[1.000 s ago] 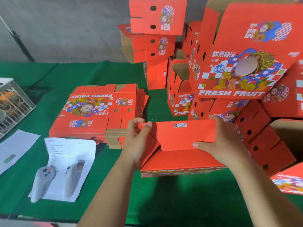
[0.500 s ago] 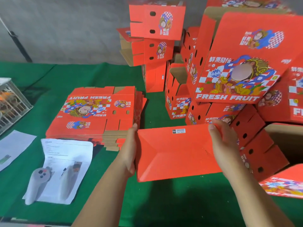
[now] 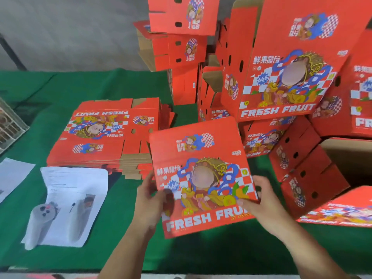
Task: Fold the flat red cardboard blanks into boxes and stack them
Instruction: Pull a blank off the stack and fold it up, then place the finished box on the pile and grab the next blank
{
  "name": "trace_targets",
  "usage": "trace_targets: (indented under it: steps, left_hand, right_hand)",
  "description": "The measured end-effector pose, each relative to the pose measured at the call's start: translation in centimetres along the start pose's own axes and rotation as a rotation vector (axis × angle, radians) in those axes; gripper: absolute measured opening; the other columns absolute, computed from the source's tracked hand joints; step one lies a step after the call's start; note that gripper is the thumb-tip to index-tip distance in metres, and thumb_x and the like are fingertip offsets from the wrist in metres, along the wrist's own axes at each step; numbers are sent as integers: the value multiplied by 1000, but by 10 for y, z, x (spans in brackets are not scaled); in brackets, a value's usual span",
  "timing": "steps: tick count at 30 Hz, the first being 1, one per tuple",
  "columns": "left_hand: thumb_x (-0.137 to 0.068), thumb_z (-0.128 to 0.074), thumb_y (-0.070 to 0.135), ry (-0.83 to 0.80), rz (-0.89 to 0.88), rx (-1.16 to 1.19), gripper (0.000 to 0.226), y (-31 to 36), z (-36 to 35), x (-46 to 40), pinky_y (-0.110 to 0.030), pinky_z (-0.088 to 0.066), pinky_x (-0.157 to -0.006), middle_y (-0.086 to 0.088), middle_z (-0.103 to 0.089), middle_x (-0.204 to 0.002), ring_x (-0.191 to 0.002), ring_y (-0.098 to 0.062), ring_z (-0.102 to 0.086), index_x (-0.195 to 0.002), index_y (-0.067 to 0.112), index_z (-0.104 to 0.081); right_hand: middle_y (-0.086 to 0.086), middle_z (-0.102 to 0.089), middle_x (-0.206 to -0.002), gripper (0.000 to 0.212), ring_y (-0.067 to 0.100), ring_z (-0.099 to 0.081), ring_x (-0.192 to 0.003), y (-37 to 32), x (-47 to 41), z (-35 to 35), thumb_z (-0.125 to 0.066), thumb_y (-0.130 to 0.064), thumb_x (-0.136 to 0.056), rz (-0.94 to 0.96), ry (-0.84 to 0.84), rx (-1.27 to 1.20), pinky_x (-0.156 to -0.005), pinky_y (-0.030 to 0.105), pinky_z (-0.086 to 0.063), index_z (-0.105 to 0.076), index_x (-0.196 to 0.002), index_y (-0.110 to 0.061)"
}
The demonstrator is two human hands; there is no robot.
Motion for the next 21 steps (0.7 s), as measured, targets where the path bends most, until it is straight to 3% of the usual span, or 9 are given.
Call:
trace_targets:
  steps: [4, 7, 9, 10, 13, 15, 18, 19, 21]
  left_hand:
    - [-90, -43, -21, -49, 132, -33, 70, -36, -6, 14, -27, -58, -54, -20, -62, -117, -73, -16, -75, -142, 26, -49]
    - [-86, -41, -26, -186, 34, -110, 82, -29, -35, 13, -30, -62, -65, -18, -62, -123, -93, -13, -75, -147, 29, -47]
    - [-86, -42, -23, -195, -107, -281, 88, -15, -54, 11, -42, -61, -86, -12, -58, -126, -113, -14, -66, -154, 32, -41]
    - [-87, -43, -20, -190, -171, -397, 88, -11, -64, 10, -39, -56, -95, -7, -55, -123, -115, -7, -60, -157, 33, -40]
    - [-94, -46, -9, -57, -183, -560, 63, -2, -80, 8, -14, -41, -86, 8, -56, -113, -97, 13, -57, -141, 30, -61]
    - [-97, -48, -5, -62, -1, -333, 44, -2, -87, 7, -13, -45, -69, 10, -73, -99, -77, 3, -65, -112, 29, -72]
    - [-106, -51, 28, -149, 279, -34, 19, -3, -96, 16, -28, -55, -72, 7, -74, -90, -81, -18, -70, -112, 26, -69]
    - [-106, -50, 44, -183, 336, -8, 24, -3, -98, 19, -33, -57, -79, 9, -74, -95, -90, -22, -72, -112, 30, -68]
    - [-97, -48, 70, -273, 394, 36, 39, -5, -104, 23, -36, -58, -87, 16, -73, -106, -103, -21, -73, -115, 41, -67]
  right_hand:
    - [3, -65, -120, 60, 6, -71, -97, 37, 14, 1, -74, 7, -88, -40, 59, 0, -73, 23, -60, -46, -127, -28]
    - [1, -60, -123, 65, 20, -60, -117, 54, 16, 23, -78, -2, -87, -82, 260, 122, -95, 43, -55, -45, -138, -24]
    - [4, -57, -131, 71, 29, -45, -131, 56, 18, 37, -80, -9, -85, -95, 416, 260, -110, 52, -40, -44, -145, -22]
    - [9, -54, -138, 78, 32, -40, -136, 54, 19, 39, -81, -10, -83, -90, 482, 284, -114, 52, -35, -41, -149, -21]
    - [20, -35, -154, 108, 31, -31, -142, 54, 20, 25, -84, -12, -81, -178, 534, 128, -117, 43, -28, -16, -164, -27]
    - [16, -36, -151, 109, 28, -35, -135, 63, 16, 10, -83, -17, -83, -230, 508, -42, -112, 39, -33, -10, -164, -30]
    - [11, -41, -147, 86, 26, -44, -130, 66, 14, 5, -76, -22, -88, -216, 472, -130, -111, 36, -37, -27, -158, -15]
    - [12, -44, -147, 72, 25, -47, -128, 66, 14, 14, -73, -16, -90, -169, 520, -168, -112, 35, -36, -36, -152, -9]
    - [6, -48, -146, 67, 24, -50, -125, 63, 15, 42, -69, -2, -90, -114, 724, -309, -112, 38, -36, -39, -147, -21]
Point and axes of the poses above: each hand's wrist, its own x-axis away from the middle knuckle, its own z-axis out of the back of the hand, y = z × x, the point moved 7 cm from there along -x, towards the middle knuckle
